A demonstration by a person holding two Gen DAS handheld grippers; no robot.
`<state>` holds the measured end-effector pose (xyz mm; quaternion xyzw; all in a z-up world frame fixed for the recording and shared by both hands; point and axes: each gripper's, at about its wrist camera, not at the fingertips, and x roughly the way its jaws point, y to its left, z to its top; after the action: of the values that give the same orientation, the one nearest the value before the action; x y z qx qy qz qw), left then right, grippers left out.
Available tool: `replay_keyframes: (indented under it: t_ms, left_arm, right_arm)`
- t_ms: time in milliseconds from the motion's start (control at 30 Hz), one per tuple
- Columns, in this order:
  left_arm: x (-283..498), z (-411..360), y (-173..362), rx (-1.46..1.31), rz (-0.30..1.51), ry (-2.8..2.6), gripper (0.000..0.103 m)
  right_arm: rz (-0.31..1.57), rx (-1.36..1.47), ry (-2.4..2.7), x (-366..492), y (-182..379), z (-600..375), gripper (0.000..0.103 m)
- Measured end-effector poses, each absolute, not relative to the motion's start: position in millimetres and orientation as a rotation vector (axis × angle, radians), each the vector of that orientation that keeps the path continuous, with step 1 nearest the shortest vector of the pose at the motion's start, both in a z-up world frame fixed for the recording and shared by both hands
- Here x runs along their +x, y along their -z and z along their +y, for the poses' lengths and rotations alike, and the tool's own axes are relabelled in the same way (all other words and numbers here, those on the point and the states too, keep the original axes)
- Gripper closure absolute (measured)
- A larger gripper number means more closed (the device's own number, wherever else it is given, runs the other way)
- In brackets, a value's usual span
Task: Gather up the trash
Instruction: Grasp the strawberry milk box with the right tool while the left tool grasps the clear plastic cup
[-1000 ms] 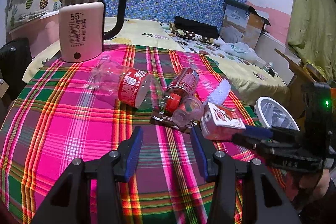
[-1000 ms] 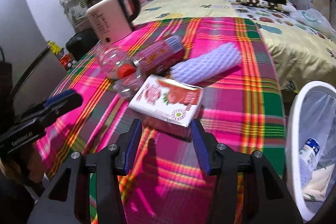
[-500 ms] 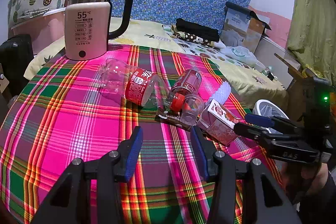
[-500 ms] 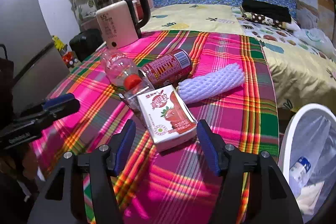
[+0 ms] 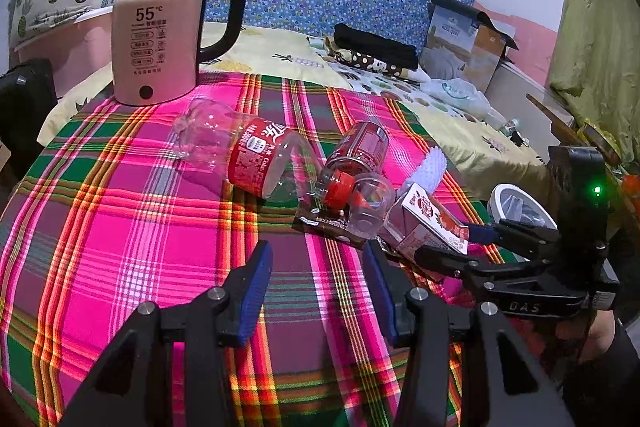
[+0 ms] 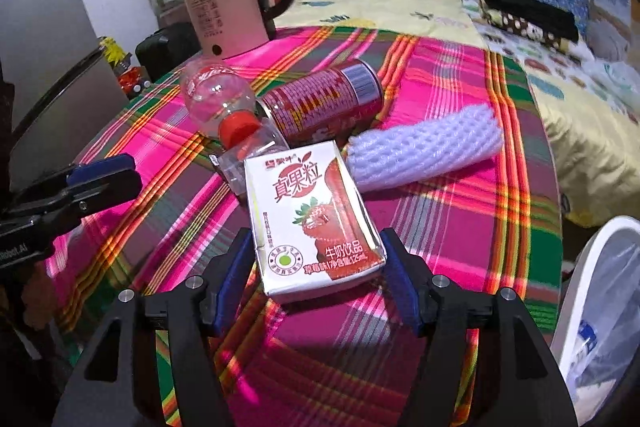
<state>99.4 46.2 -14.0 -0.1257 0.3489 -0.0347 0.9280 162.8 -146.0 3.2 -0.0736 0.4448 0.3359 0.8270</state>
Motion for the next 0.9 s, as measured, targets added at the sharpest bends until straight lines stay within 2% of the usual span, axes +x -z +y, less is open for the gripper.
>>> replay_keyframes:
  t_ms: [67,733,800,867,900]
  left_arm:
    - [101,44,14,-0.255,0.717,0.075,0.054]
    - [159,3,27,-0.218,0.768,0.139,0.054]
    - [162,0,29,-0.222,0.775,0.141,0.057]
    - [164,-2,32,-0.228,0.791,0.143,0.067]
    - [164,-3,32,-0.229,0.796,0.143,0.068]
  right_arm:
    - [0.935,-0.113,-0.715,159,-6,-152,0.043]
    - [0.898,-0.002,-0.583,151,-13,-195,0.044]
    - [0.897,0.004,-0.578,153,-12,-198,0.044]
    - [0.895,0.01,-0.574,153,-11,-201,0.044]
    - [0.895,0.012,-0.572,154,-11,-202,0.044]
